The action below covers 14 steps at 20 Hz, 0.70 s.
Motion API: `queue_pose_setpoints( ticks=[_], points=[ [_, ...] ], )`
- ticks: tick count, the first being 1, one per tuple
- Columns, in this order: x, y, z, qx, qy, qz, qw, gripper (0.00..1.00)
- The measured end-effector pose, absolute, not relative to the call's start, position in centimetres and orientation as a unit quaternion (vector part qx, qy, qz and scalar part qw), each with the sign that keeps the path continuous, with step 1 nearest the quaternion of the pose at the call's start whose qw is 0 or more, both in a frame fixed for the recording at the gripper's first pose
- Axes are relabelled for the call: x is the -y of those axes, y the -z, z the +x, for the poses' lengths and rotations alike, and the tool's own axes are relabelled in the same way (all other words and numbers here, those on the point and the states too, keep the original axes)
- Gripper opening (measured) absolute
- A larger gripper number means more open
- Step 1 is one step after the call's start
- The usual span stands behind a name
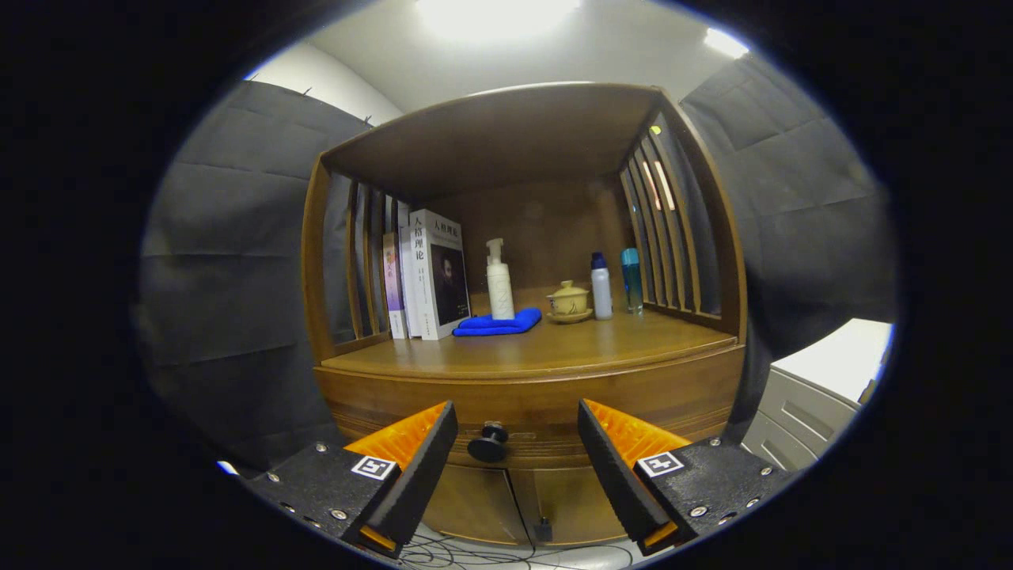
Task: Pull open the drawer, take out the items inside it, and place them on the countertop above the cabinet.
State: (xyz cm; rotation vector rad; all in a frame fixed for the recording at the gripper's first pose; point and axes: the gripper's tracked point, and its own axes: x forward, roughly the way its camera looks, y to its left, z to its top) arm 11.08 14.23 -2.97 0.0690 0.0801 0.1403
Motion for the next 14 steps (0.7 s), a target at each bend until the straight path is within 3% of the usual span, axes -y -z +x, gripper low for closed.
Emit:
queue_pose_setpoints(
  ticks=[10, 14],
  points=[
    [-17.4, 9.3, 14.9, -0.101, -0.074, -0.003, 0.992, 0.95],
    [-17.6, 10.7, 15.8, -0.117, -0.062, -0.002, 0.991, 0.85]
  ],
)
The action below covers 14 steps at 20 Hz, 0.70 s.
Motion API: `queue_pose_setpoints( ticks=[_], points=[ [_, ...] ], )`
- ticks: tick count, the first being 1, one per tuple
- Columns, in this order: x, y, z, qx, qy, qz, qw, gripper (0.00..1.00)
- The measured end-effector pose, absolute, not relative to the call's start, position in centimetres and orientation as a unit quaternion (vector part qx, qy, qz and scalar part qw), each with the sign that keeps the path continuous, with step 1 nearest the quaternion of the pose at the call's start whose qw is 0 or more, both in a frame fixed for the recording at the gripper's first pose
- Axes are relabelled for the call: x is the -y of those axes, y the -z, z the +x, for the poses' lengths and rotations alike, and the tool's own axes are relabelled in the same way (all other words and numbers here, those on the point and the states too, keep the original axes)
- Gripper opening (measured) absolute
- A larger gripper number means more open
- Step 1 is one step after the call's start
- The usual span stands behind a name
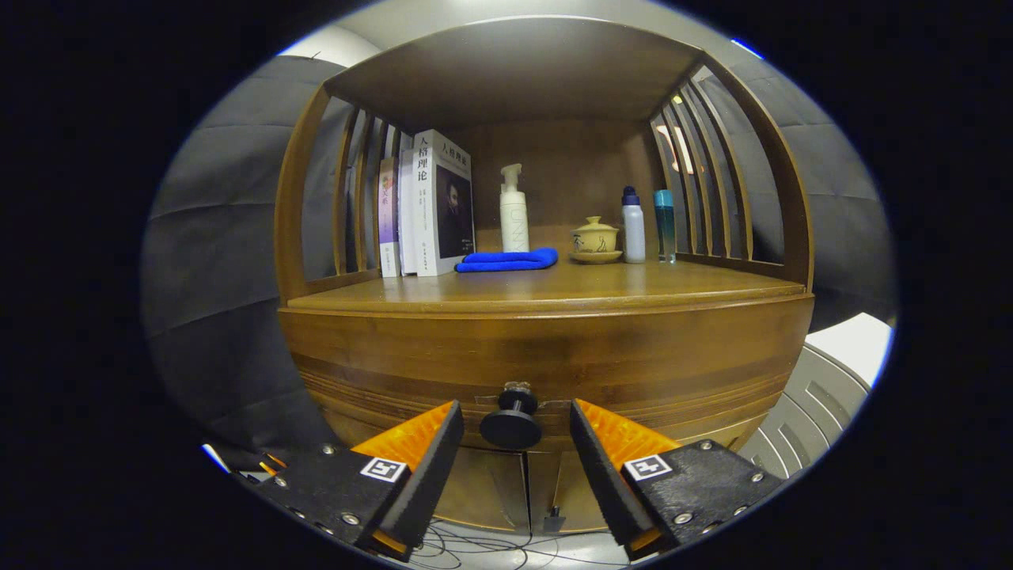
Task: Pull open the drawer, take out the items inside it, and place them on the countertop above the cabinet.
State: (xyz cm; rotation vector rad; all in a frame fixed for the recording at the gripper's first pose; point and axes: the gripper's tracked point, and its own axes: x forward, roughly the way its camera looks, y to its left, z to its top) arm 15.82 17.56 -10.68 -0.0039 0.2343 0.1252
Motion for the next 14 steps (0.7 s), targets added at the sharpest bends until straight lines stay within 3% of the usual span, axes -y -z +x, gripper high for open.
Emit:
queue_pose_setpoints(
  ticks=[8, 11, 14],
  points=[
    [-18.0, 11.6, 16.2, -0.131, -0.058, -0.012, 0.99, 0.42],
    [-17.9, 11.7, 15.8, -0.14, -0.057, 0.008, 0.989, 0.35],
    [-17.8, 11.6, 14.5, -0.13, -0.055, -0.003, 0.99, 0.34]
  ],
)
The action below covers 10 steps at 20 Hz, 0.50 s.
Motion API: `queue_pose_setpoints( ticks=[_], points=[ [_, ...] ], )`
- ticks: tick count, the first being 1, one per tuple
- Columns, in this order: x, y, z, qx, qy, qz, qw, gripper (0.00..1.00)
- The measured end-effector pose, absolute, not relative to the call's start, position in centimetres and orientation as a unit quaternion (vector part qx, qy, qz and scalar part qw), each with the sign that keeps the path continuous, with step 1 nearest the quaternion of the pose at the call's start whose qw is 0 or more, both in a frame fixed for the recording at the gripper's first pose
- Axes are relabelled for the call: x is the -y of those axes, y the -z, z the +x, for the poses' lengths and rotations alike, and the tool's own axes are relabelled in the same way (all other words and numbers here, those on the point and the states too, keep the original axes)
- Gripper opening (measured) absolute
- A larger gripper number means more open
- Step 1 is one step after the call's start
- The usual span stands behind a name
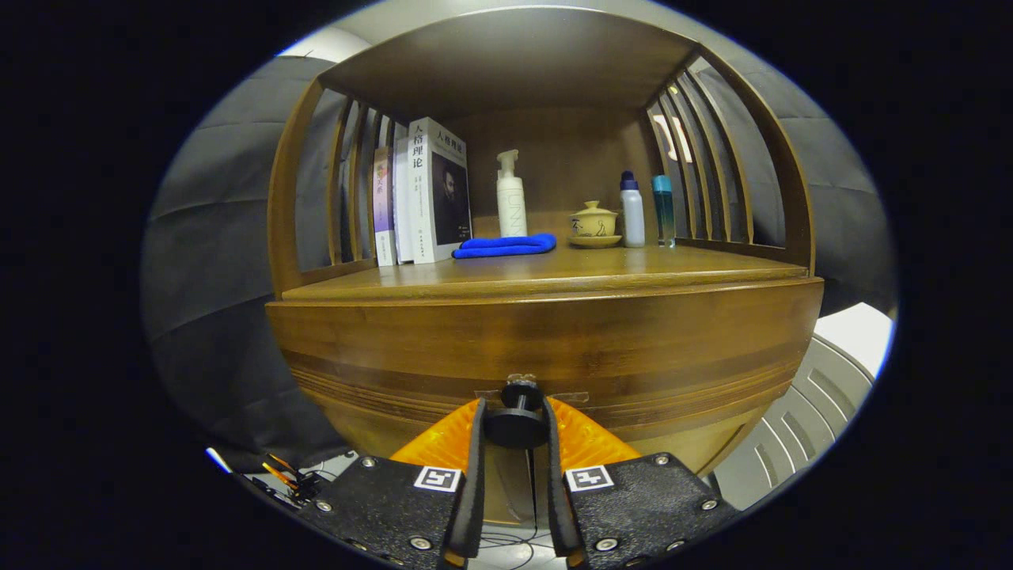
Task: Pull open the drawer, take out the items inside it, and place them on the countertop above the cabinet.
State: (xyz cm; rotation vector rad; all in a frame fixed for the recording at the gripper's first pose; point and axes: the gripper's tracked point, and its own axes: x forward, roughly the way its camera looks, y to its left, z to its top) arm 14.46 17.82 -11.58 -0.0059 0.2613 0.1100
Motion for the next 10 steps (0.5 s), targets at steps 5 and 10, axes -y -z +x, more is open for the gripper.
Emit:
queue_pose_setpoints(
  ticks=[5, 10],
  points=[
    [-17.5, 11.2, 11.0, -0.123, -0.062, -0.007, 0.99, 0.34],
    [-17.3, 10.8, 7.4, -0.12, -0.071, 0.008, 0.99, 0.34]
  ],
)
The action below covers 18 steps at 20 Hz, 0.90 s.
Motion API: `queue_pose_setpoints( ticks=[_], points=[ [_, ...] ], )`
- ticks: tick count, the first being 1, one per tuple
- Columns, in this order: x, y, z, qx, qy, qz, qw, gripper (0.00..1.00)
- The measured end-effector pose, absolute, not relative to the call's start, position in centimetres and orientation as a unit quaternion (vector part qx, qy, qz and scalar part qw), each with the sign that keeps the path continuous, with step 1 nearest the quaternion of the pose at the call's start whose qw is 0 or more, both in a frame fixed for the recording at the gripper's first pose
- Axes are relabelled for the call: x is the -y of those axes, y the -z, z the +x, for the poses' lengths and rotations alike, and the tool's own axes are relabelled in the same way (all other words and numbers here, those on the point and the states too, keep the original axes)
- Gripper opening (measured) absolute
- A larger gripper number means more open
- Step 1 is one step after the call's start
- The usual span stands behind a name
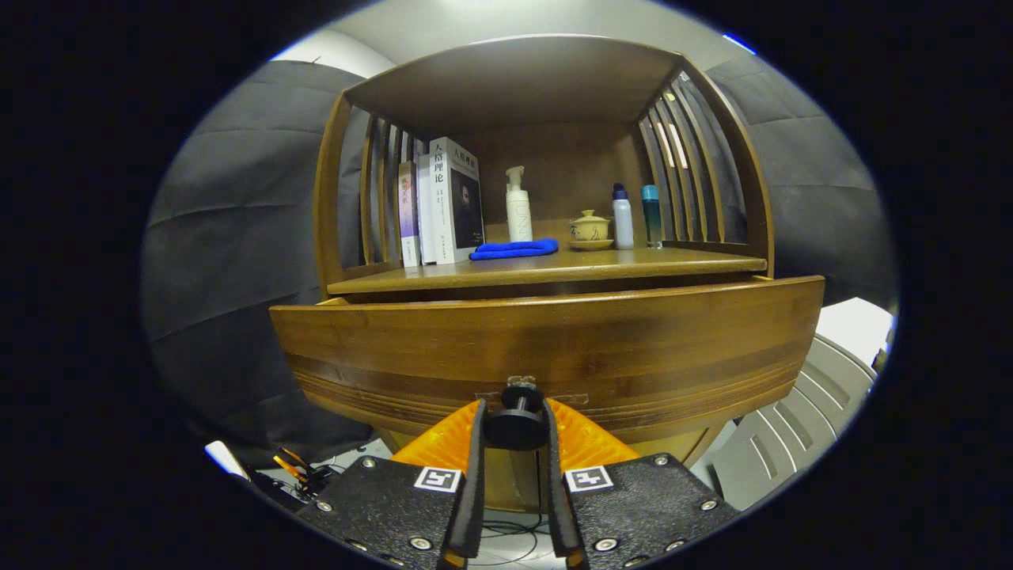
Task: Pull open the drawer, take out the items inside it, and place them on the countertop above the cabinet.
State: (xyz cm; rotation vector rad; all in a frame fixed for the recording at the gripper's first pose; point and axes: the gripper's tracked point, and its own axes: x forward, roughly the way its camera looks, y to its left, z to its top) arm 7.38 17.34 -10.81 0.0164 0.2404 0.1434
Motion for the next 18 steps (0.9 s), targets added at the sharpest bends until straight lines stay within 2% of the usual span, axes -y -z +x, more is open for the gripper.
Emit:
queue_pose_setpoints(
  ticks=[18],
  points=[
    [-17.7, 11.1, -2.3, -0.15, -0.111, 0.003, 0.982, 0.34]
  ],
)
